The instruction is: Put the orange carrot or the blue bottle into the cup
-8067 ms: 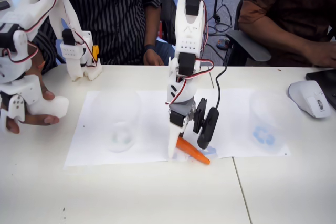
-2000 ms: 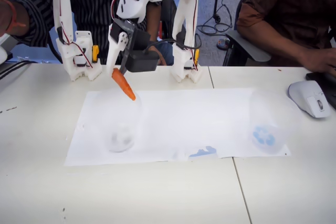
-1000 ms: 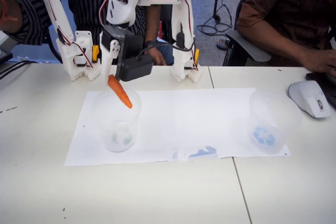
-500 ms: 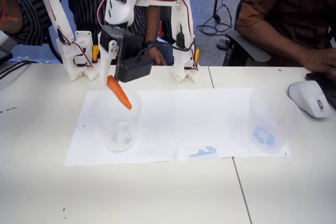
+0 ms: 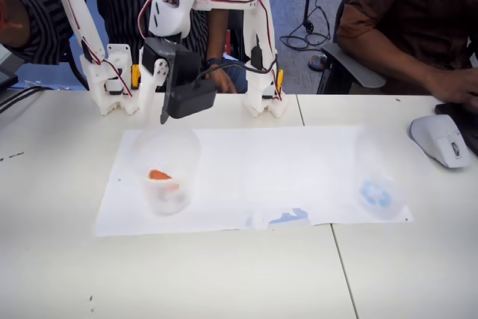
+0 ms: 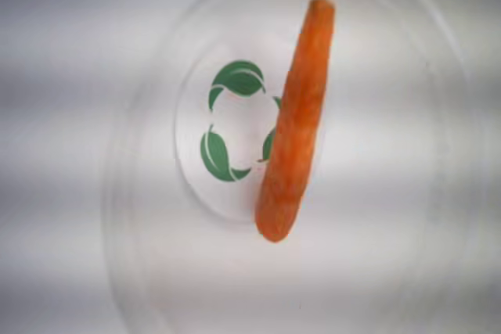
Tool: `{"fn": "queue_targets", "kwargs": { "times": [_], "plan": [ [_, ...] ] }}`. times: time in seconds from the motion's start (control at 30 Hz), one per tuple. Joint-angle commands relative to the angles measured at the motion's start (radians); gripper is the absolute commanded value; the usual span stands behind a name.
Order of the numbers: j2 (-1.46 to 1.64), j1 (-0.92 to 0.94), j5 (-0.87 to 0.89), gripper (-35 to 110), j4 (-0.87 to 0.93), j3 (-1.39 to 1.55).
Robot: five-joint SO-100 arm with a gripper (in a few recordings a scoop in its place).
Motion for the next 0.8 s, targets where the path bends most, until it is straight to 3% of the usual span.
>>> {"fn": "queue_targets", "kwargs": {
  "times": [0.0,0.5,0.77],
  "plan": [
    [0.058,0.008,-0.018,31,0.005,-0.092],
    [0.074,0.009,-0.021,31,-0.006,-0.097],
    [0.074,0.008,-0.035,13,-0.008,-0.097]
  ]
}}
